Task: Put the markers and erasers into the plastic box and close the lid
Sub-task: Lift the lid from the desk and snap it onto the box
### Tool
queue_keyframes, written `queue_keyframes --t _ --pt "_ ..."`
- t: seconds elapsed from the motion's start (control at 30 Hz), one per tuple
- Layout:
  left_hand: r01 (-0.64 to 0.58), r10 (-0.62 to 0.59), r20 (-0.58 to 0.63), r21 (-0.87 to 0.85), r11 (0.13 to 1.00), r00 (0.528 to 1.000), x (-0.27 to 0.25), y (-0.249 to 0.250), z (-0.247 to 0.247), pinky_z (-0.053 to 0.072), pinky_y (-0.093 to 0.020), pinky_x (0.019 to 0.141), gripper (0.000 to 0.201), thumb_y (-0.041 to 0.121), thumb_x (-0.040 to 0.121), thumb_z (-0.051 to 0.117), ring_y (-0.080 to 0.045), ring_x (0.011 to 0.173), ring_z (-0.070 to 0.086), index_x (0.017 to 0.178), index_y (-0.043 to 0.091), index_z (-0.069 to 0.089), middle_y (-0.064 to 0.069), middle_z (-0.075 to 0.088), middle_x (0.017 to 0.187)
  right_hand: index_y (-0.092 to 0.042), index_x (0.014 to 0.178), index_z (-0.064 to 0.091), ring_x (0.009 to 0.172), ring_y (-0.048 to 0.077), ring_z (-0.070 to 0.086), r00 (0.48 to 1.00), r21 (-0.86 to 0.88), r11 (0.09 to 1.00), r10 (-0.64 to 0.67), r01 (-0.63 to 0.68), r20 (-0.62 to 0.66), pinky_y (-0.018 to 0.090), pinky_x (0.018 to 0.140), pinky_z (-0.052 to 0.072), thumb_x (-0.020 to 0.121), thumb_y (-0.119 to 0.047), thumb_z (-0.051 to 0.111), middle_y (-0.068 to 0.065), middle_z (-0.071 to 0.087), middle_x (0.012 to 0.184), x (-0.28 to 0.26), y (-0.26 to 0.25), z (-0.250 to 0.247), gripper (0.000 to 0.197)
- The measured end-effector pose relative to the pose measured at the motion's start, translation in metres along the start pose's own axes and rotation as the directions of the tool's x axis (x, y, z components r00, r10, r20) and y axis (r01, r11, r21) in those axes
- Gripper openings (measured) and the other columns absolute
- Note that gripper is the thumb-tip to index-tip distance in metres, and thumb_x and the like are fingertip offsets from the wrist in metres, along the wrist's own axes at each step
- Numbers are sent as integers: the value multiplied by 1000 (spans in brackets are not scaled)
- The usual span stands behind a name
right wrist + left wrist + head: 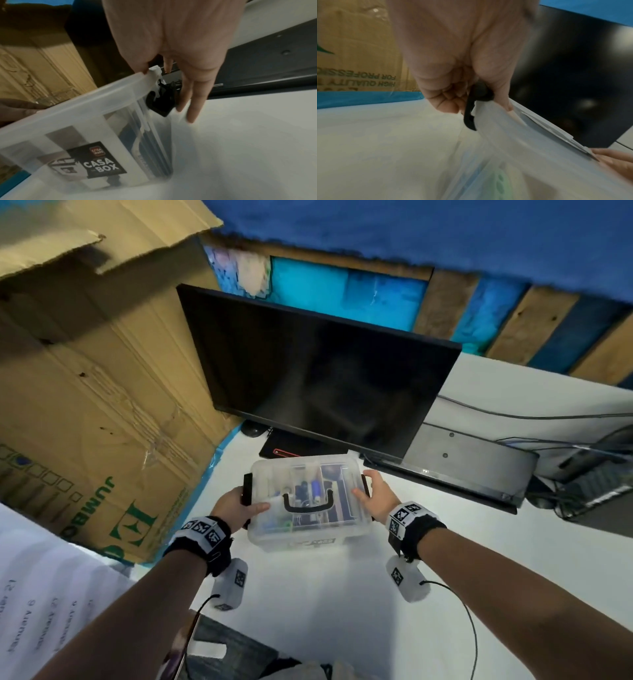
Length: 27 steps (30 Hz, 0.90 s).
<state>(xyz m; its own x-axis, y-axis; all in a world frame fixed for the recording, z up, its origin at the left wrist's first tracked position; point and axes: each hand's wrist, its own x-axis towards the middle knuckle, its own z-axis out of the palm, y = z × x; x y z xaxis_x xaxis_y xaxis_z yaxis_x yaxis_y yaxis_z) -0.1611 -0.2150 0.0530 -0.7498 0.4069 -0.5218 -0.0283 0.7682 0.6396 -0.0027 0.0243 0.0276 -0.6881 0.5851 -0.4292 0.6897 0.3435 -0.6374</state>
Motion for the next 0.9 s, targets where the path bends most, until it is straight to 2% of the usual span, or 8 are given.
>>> queue_keyframes --t 0.1,0.2,0.33,0.43,0.47,0.6,0.73,0.9 --pt "34 -28 66 -91 995 997 3 0 11 55 -57 84 63 33 87 62 -37 109 57 139 22 30 -12 54 126 -32 146 11 100 31 61 989 204 969 126 -140 81 30 44 53 91 -40 55 12 41 147 -7 10 -6 70" --pt "49 -38 79 -138 989 996 5 1 21 53 -65 79 62 34 91 54 -41 115 53 141 28 20 -10 48 127 -23 148 13 95 29 61 987 198 967 152 -159 49 27 39 51 88 -42 59 12 43 143 -8 16 -12 79" --pt "-5 10 42 -114 993 999 9 4 27 50 -61 89 59 30 92 52 -41 116 54 141 16 22 -18 51 131 -11 130 39 97 34 62 994 159 981 108 -108 11 35 53 58 93 -40 50 14 57 120 -6 17 -4 48" --pt "-26 26 13 -57 998 1000 10 10 32 45 -56 99 57 26 94 50 -40 118 53 141 7 25 -22 51 133 -10 131 33 109 37 57 992 220 969 126 -116 -29 41 88 50 97 -32 43 19 56 126 -10 16 6 42" --pt "-27 27 4 -34 999 1000 9 13 33 43 -55 101 56 25 94 49 -40 118 52 141 5 25 -23 51 133 -10 133 31 111 36 57 991 241 964 128 -117 -30 40 93 45 98 -30 42 20 57 127 -11 15 8 42" --pt "-10 10 -31 9 1000 999 12 17 37 40 -49 103 50 22 96 45 -41 120 51 138 2 27 -25 51 133 -14 143 21 113 38 56 989 246 960 144 -132 -33 40 96 42 99 -26 39 19 57 126 -12 12 8 48" --pt "-9 13 -96 42 999 995 13 23 46 41 -47 96 39 18 97 40 -44 114 54 131 -2 33 -30 55 125 -18 145 14 105 38 59 980 200 968 174 -153 -97 43 92 46 99 -22 34 22 57 123 -9 4 16 51" --pt "-81 76 -156 -24 996 985 18 22 55 41 -50 100 38 6 94 37 -43 115 52 131 2 34 -27 53 125 -21 148 5 119 36 52 962 162 954 266 -252 -65 50 105 40 99 -25 31 19 44 138 -8 -4 15 55"
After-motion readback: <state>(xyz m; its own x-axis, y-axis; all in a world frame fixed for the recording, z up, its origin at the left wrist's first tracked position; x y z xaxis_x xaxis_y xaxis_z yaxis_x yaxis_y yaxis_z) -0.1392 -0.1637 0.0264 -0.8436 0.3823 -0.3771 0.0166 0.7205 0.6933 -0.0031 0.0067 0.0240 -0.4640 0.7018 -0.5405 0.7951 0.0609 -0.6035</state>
